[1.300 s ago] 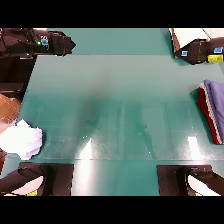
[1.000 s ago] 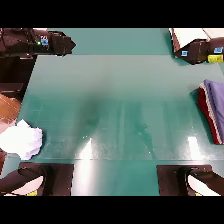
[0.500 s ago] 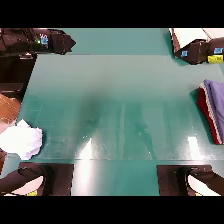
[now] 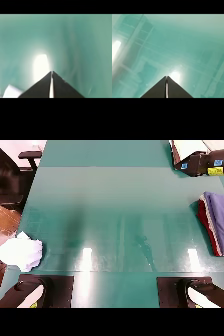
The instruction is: Fold the shirts.
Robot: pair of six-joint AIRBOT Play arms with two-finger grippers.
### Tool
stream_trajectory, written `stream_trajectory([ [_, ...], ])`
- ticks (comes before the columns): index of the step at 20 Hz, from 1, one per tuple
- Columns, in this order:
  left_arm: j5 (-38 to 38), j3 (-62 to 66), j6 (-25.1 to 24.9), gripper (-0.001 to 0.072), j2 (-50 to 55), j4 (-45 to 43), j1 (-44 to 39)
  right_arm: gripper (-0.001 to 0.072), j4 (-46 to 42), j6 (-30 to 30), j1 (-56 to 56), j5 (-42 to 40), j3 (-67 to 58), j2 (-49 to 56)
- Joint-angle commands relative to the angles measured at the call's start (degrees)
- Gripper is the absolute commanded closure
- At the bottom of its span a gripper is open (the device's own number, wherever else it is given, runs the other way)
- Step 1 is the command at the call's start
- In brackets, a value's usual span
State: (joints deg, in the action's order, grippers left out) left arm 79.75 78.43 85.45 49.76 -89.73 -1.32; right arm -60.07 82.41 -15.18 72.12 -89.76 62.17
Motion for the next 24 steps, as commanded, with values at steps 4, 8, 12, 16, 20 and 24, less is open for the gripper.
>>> stream_trajectory([
  [4, 5.2, -27.6, 1.7, 0.0001, -6.5, -8.3, 11.3, 0.0693, 0.0, 0.0, 0.0, 0.0, 0.0, 0.0],
  [8, -6.1, -42.3, 4.2, 0.0001, -6.5, -9.3, 11.8, 0.0692, 0.0, 0.0, 0.0, 0.0, 0.0, 0.0],
  [12, -8.2, -46.8, 7.7, 0.0276, -6.6, -9.4, 11.8, 0.0692, 0.0, 0.0, 0.0, 0.0, 0.0, 0.0],
  [16, -5.9, -40.8, 7.6, 0.0674, -6.6, -9.2, 11.8, 0.0692, 0.1, 0.0, 0.0, -0.3, -0.1, 0.0],
  [20, -1.5, -17.7, 7.6, 0.0675, -6.7, -3.7, 11.2, 0.0692, 0.0, 0.0, 0.4, -0.7, -5.9, 0.0],
  [24, -2.4, 4.9, 7.7, 0.0677, -6.7, 5.0, 2.1, 0.0692, -0.1, 0.0, 0.4, -3.0, -14.5, 0.0],
])
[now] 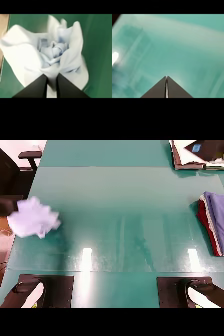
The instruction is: Fold the shirts.
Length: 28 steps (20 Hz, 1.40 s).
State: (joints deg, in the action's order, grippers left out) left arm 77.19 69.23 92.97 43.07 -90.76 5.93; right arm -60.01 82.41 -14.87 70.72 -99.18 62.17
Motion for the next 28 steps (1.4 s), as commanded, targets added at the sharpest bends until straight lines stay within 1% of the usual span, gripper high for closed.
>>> stream_trajectory([
  [1, -0.4, 17.3, 0.8, 0.0678, 0.0, 5.9, -8.6, 0.0692, -0.2, 0.0, 0.1, -2.3, -6.8, 0.0],
  [4, -2.9, 20.5, 3.6, 0.0678, 0.7, 5.6, -17.6, 0.0692, -0.2, 0.0, 0.1, -3.8, -9.7, 0.0],
  [6, -2.8, 20.5, 5.5, 0.0678, 4.0, 5.5, -23.1, 0.0692, -1.2, 0.0, 0.1, -3.8, -10.3, 0.0],
  [9, -2.7, 20.5, 5.6, 0.0678, 13.7, 5.4, -34.3, 0.0692, -4.8, 0.0, 0.1, -3.0, -10.3, 0.0],
  [11, -3.5, 20.5, 5.6, 0.0677, 22.6, 5.5, -43.3, 0.0692, -6.1, 0.0, 0.1, -2.5, -10.3, 0.0],
  [12, -4.5, 20.5, 5.6, 0.0675, 26.8, 5.6, -47.4, 0.0692, -6.2, 0.0, 0.1, -2.4, -10.3, 0.0],
  [14, -8.1, 20.5, 2.3, 0.0673, 34.9, 8.1, -54.5, 0.0692, -6.2, 0.0, 0.1, -2.1, -10.3, 0.0],
  [15, -11.0, 20.5, 0.3, 0.0668, 37.9, 10.6, -57.0, 0.0692, -6.2, 0.0, 0.1, -1.9, -10.3, 0.0],
  [16, -14.6, 20.5, -2.1, 0.0420, 40.4, 14.0, -58.8, 0.0692, -6.2, 0.0, 0.1, -1.9, -10.3, 0.0],
  [17, -17.9, 20.5, -3.3, 0.0166, 41.8, 16.4, -59.7, 0.0692, -6.2, 0.0, 0.1, -1.7, -10.3, 0.0],
  [18, -20.3, 20.7, -3.4, 0.0163, 42.2, 16.4, -59.6, 0.0693, -6.2, 0.0, 0.1, -1.5, -10.3, 0.0],
  [19, -21.0, 21.3, -3.4, 0.0162, 42.2, 15.7, -58.3, 0.0692, -6.2, 0.0, 0.1, -1.3, -10.3, 0.0],
  [20, -19.8, 22.4, -3.4, 0.0162, 42.2, 15.8, -56.0, 0.0692, -6.2, 0.0, 0.1, -1.1, -10.3, 0.0],
  [22, -13.9, 24.7, -3.4, 0.0162, 42.2, 15.8, -49.2, 0.0692, -6.1, 0.0, 0.1, -1.0, -10.3, 0.0],
  [25, -4.3, 24.8, -3.4, 0.0162, 41.9, 16.8, -37.9, 0.0693, -6.2, 0.0, 0.1, 0.2, -10.3, 0.0],
  [26, -2.4, 24.3, -3.4, 0.0162, 41.9, 17.3, -35.1, 0.0692, -6.2, 0.0, 0.1, 0.4, -10.3, 0.0],
  [28, -3.1, 21.4, -3.5, 0.0161, 41.9, 17.7, -31.4, 0.0692, -6.2, 0.0, 0.1, 0.4, -10.3, 0.0],
])
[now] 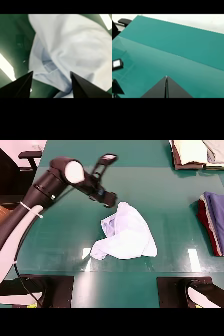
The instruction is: Fold the shirts.
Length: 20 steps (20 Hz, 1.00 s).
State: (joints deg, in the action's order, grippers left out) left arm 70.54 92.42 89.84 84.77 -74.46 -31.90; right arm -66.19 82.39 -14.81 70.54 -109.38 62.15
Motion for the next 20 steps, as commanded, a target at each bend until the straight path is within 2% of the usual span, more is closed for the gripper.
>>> stream_trajectory([
  [1, 2.1, -4.2, -0.3, 0.0162, 0.2, 1.6, 7.5, 0.0692, 0.0, 0.0, 0.0, 0.7, 0.0, 0.0],
  [6, -10.4, -18.3, -0.4, 0.0162, 2.1, 9.6, 8.2, 0.0692, 0.0, 0.0, 0.0, 0.7, 0.0, 0.0],
  [9, -12.9, -20.7, -5.4, 0.0162, 5.6, 18.5, 7.9, 0.0692, 0.2, 0.0, 0.0, 0.7, 0.0, 0.3],
  [13, -14.3, -20.8, -5.8, 0.0163, 8.8, 19.2, 5.7, 0.0693, 0.3, 0.1, 0.0, 2.1, 0.0, 1.4],
  [14, -14.7, -20.7, -5.9, 0.0191, 8.9, 19.2, 5.6, 0.0693, 0.3, 0.1, 0.0, 2.4, 0.0, 1.7],
  [15, -14.8, -20.5, -5.9, 0.0405, 8.9, 19.1, 5.7, 0.0692, 0.2, 0.1, 0.0, 2.9, 0.0, 1.9],
  [16, -14.3, -19.8, -5.9, 0.0660, 8.9, 18.9, 6.4, 0.0692, 0.1, 0.1, 0.0, 3.7, 0.0, 2.1],
  [20, -12.2, -14.8, -5.8, 0.0674, 4.9, 14.2, 13.0, 0.0692, 0.0, 0.1, 0.0, 11.8, 2.3, 3.0],
])
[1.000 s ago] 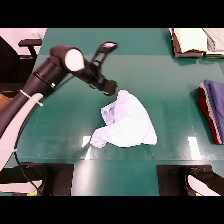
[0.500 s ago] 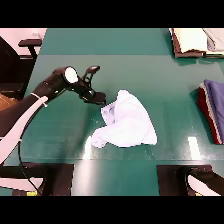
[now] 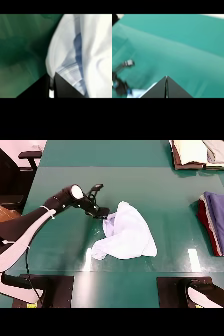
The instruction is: Fold the shirts.
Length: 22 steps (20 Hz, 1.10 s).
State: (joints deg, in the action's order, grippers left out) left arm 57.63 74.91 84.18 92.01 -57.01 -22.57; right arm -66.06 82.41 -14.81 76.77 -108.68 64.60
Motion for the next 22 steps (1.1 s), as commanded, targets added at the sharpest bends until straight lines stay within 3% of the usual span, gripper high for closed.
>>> stream_trajectory([
  [1, 0.5, 3.8, -0.1, 0.0674, -4.3, -5.7, 5.8, 0.0692, -0.1, 0.1, 0.0, 7.1, 4.4, 0.2],
  [4, 0.2, 5.4, 0.0, 0.0674, -10.5, -13.3, 12.3, 0.0692, -0.1, 1.9, 0.0, 6.4, 18.2, -2.1],
  [7, 3.1, 5.4, 0.0, 0.0674, -13.0, -20.0, 16.0, 0.0682, 0.8, 6.4, 0.0, -0.6, 34.0, -2.9],
  [8, 4.8, 5.4, 0.0, 0.0674, -13.0, -21.9, 16.4, 0.0513, 2.7, 6.7, 0.0, -2.8, 39.2, -2.1],
  [9, 6.1, 5.4, -0.1, 0.0674, -12.9, -23.2, 16.4, 0.0266, 5.6, 6.7, -0.2, -4.5, 43.8, -0.4],
  [10, 6.8, 5.4, -0.2, 0.0674, -12.7, -24.4, 16.4, 0.0228, 8.6, 6.7, -0.7, -6.3, 47.3, 1.9],
  [13, 6.4, 4.5, -0.2, 0.0674, -12.1, -25.4, 16.4, 0.0230, 18.1, 4.3, -4.5, -15.0, 54.0, 10.8],
  [16, 5.6, 1.0, -0.2, 0.0674, -11.8, -27.3, 16.4, 0.0231, 27.7, 0.4, -8.8, -20.7, 52.8, 20.1],
  [20, 5.4, -4.0, -0.2, 0.0673, -11.5, -30.3, 16.4, 0.0234, 29.0, 0.0, -13.6, -22.9, 44.0, 30.3],
  [22, 4.8, -5.2, -0.2, 0.0674, -11.4, -30.3, 16.4, 0.0282, 29.0, 0.0, -14.8, -22.7, 39.6, 34.2],
])
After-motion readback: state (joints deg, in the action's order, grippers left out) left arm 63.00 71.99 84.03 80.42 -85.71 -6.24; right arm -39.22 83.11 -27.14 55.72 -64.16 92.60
